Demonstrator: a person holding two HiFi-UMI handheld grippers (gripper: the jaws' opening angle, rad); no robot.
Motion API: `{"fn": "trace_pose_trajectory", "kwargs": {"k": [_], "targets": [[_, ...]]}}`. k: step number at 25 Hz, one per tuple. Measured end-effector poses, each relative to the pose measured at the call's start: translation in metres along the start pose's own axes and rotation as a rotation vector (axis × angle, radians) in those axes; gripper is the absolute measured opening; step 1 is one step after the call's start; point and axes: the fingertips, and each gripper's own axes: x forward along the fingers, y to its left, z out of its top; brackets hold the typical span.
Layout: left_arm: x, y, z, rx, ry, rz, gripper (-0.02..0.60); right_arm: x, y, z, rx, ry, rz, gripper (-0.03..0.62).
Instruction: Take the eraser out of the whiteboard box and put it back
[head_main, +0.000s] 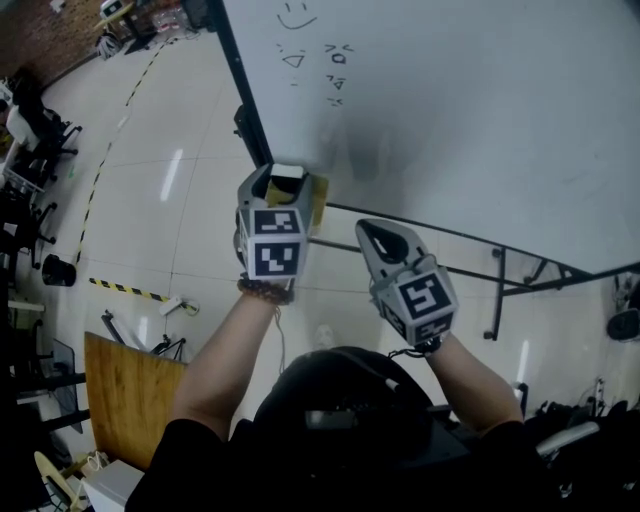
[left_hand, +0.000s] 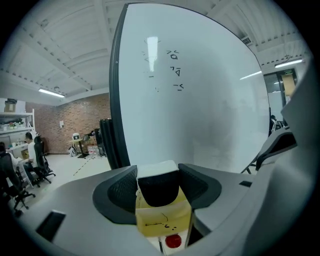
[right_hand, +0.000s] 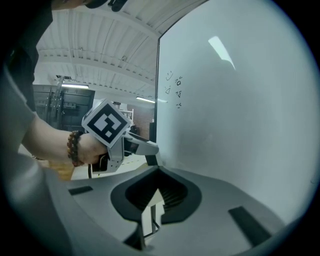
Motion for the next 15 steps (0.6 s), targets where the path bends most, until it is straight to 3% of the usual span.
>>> {"fn": "trace_pose_trajectory", "kwargs": {"k": [15], "targets": [[-0.049, -0.023, 0.013, 0.006, -0.068, 0.088, 0.255, -0.045, 0.002, -0.002, -0.022, -0.036, 0.049, 0.026]]}}
